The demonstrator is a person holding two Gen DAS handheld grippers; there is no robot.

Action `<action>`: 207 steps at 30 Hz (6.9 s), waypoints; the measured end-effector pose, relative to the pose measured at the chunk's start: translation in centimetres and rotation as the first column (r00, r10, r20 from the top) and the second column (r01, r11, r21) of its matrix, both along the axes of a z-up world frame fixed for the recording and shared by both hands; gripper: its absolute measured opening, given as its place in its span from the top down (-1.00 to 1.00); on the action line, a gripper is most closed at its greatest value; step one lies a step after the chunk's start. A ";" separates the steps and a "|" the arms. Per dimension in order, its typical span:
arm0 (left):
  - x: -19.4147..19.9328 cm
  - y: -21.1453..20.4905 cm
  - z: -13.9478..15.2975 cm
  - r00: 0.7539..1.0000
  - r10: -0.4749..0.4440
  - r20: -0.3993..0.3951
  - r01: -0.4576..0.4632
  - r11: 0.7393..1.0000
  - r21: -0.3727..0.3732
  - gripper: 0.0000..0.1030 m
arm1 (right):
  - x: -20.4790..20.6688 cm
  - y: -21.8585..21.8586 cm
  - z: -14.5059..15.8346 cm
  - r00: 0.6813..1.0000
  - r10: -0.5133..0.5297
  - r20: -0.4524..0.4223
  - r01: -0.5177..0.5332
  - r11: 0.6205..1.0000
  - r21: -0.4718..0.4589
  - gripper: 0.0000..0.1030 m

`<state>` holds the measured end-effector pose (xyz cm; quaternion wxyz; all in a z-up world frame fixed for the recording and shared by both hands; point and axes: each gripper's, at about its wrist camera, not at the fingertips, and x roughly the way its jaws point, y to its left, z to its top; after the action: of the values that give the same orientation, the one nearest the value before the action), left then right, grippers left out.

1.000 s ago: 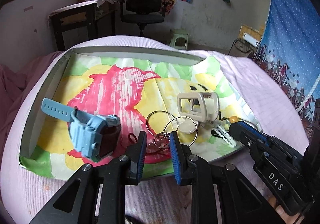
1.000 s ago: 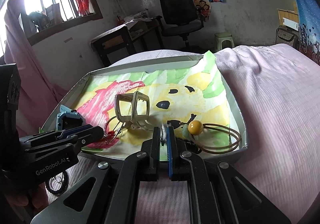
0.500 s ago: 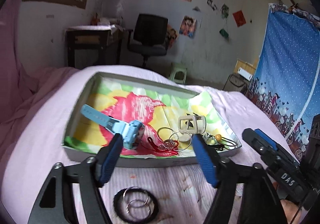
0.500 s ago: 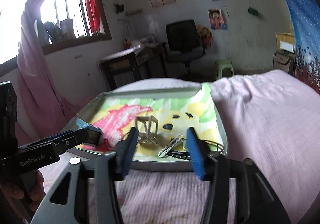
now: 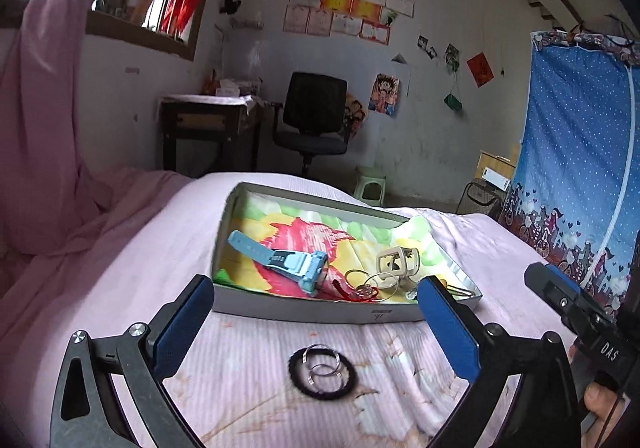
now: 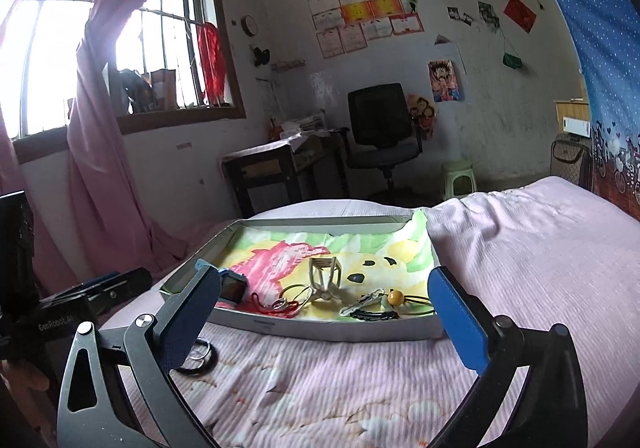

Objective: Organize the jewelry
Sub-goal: 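Withdraw both tools from the box back over the bed, then reach the left tool to the black hair tie and grasp it, then grasp the silver rings on the hair tie with the right tool while the left tool holds the tie, then carry the hair tie with rings into the white box and open both tools, then withdraw both tools from the box back over the bed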

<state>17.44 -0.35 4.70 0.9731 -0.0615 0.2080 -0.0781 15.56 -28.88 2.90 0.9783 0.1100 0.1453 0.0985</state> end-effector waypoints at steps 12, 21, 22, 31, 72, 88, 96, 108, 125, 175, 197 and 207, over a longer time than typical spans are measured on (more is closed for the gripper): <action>-3.7 2.3 -0.5 0.999 0.026 0.038 -0.028 0.998 0.053 -0.99 | -2.5 1.8 0.0 1.000 0.020 -0.013 -0.020 1.000 -0.018 -0.98; -3.1 3.8 -2.3 0.998 0.042 -0.038 -0.039 0.997 0.067 -0.99 | -1.8 3.9 -0.8 0.995 0.058 -0.086 -0.065 0.994 -0.086 -0.98; -3.0 3.9 -2.5 0.998 0.040 -0.047 -0.037 0.997 0.067 -0.99 | -1.7 4.0 -0.9 0.993 0.062 -0.096 -0.071 0.993 -0.093 -0.98; -1.6 4.3 -4.3 0.989 0.018 -0.146 -0.011 0.999 0.048 -0.99 | -0.7 5.2 -2.4 0.979 0.102 -0.176 -0.123 0.986 -0.110 -0.98; 4.4 3.1 -7.8 0.915 -0.194 -0.354 0.147 0.977 -0.154 0.90 | 4.7 10.3 -6.6 0.871 0.321 -0.373 -0.366 0.929 -0.055 0.53; 3.5 4.6 -7.2 0.946 -0.133 -0.294 0.085 0.982 -0.168 0.90 | 4.6 11.8 -6.3 0.849 0.368 -0.380 -0.426 0.901 -0.081 0.53; 2.9 5.4 -7.0 0.956 -0.120 -0.269 0.069 0.979 -0.191 0.91 | 4.6 13.1 -6.0 0.839 0.385 -0.386 -0.454 0.885 -0.104 0.53; 2.9 5.5 -7.3 0.958 -0.116 -0.262 0.065 0.978 -0.198 0.91 | 5.2 14.8 -5.9 0.790 0.441 -0.426 -0.526 0.845 -0.100 0.79; 1.2 5.0 -4.8 0.980 -0.121 -0.160 0.093 0.980 -0.176 0.91 | 3.1 12.2 -4.2 0.890 0.335 -0.308 -0.383 0.917 -0.108 0.94; 10.6 3.8 -4.2 0.951 0.072 -0.300 -0.080 0.997 -0.015 0.85 | 11.5 12.1 -3.8 0.916 0.123 -0.383 -0.202 0.964 -0.173 0.73; 5.4 3.6 -2.0 0.983 0.094 -0.156 -0.094 0.996 0.009 -0.51 | 5.4 7.7 -0.4 0.985 0.058 -0.165 -0.077 0.990 -0.116 -0.17; 2.0 3.1 -1.1 0.996 0.089 -0.031 -0.088 0.996 0.033 -0.92 | 2.3 6.2 0.2 0.996 0.027 -0.088 -0.033 0.998 -0.061 -0.64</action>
<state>19.40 2.77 3.62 0.9729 -0.0567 0.2219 -0.0306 17.81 -22.73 3.13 0.9724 0.0816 0.1924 0.1036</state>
